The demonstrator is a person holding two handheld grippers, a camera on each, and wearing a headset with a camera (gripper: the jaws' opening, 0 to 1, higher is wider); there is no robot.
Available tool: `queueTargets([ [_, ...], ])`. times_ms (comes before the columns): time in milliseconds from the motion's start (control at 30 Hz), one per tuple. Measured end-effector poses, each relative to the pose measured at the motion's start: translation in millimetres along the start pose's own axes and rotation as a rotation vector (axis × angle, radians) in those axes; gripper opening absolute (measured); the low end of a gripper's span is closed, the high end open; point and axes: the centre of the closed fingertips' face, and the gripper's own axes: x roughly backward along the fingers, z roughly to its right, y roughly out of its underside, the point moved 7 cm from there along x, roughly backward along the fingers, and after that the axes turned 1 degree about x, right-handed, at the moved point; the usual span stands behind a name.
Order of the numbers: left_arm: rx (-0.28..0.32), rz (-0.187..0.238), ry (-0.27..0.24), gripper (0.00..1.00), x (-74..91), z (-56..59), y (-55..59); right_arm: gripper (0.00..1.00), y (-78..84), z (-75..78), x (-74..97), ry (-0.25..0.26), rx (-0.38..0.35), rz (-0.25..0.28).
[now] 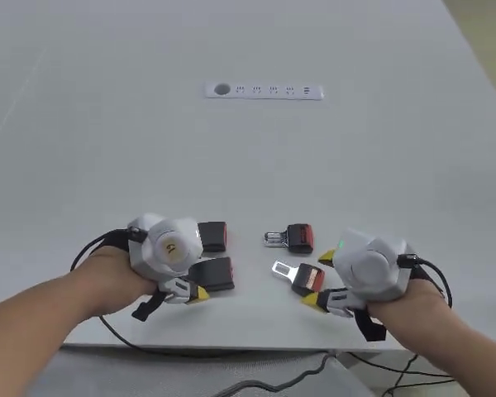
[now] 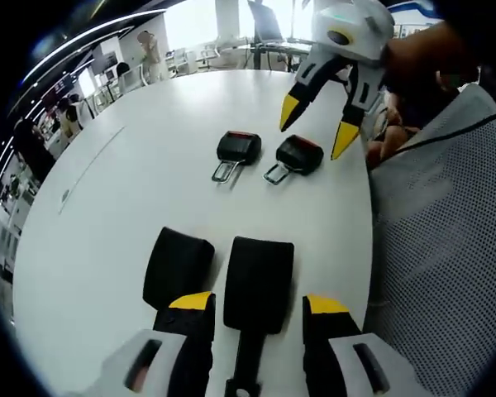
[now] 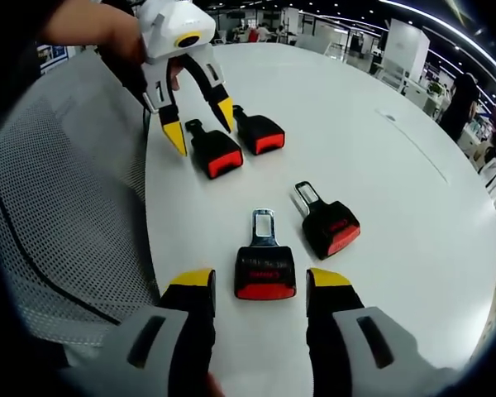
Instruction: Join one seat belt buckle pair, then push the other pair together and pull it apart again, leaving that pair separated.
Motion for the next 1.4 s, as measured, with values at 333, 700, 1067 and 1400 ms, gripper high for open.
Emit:
queueTargets([
  [333,-0.014,-0.030,0.038,0.42,-8.3,-2.9,4.5,0.40,-5.2,3.6,-9.2,-0.033,0.034,-0.029],
  [700,-0.085,-0.056,0.075,0.37,-12.2,-1.5,3.2,0.37,0.5,3.3,-25.2,-0.088,0.089,-0.078],
  [1067,-0.111,-0.051,0.082,0.35,-16.6,-3.1,5.6,0.35,3.0,5.7,-30.0,-0.147,0.179,-0.141],
  [1400,-0.171,-0.059,0.089,0.34,-16.4,-0.1,4.0,0.35,-2.8,4.4,-29.5,-0.246,0.349,-0.180],
])
